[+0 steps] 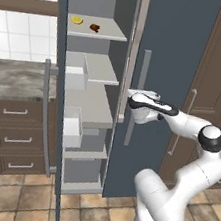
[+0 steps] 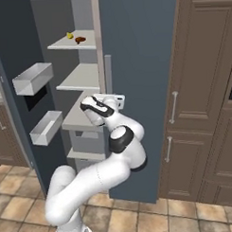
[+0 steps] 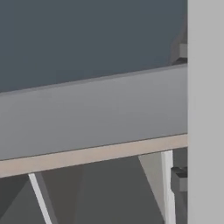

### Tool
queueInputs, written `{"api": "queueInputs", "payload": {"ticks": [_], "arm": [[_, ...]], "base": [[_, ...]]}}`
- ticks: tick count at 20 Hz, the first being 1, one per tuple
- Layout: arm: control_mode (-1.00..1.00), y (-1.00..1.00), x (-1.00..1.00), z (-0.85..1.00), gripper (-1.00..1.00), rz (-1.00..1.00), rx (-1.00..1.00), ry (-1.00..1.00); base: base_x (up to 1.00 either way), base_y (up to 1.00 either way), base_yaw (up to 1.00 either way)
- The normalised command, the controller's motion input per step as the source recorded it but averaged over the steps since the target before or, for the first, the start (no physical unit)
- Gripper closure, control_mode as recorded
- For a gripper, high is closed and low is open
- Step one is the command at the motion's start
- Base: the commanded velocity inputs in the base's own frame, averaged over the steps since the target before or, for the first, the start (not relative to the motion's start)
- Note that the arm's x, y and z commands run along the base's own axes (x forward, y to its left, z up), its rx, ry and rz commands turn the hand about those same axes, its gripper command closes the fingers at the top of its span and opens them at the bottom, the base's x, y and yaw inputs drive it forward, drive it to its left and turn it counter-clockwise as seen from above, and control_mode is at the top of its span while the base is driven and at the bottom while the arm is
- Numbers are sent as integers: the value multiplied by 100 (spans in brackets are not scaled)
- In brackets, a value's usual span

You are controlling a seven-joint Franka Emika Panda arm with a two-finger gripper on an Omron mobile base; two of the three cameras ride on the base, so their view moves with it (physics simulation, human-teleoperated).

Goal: There's a chicken drumstick in the fridge that needs to be moved to the freezer for freezing. Pick up the chicken drumstick from the fridge, place it on any shelf in the freezer, and close the fridge and freezer doors when done.

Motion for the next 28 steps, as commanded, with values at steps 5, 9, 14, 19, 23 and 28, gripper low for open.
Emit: {"api": "queueInputs", "payload": {"ticks": [5, 9, 14, 19, 23, 28], "arm": [[-100, 0, 5, 100, -100, 7, 0, -23], [-100, 0, 22, 100, -100, 8, 0, -22], [-100, 0, 0, 72, -100, 5, 0, -13], [-100, 0, -2, -32, -100, 0, -3, 4], [-100, -14, -4, -42, -100, -1, -1, -4], [-100, -53, -1, -17, -100, -7, 1, -8]], "base": [[0, 0, 0], [0, 0, 0], [0, 0, 0], [0, 0, 0], [0, 0, 0], [0, 0, 0]]}}
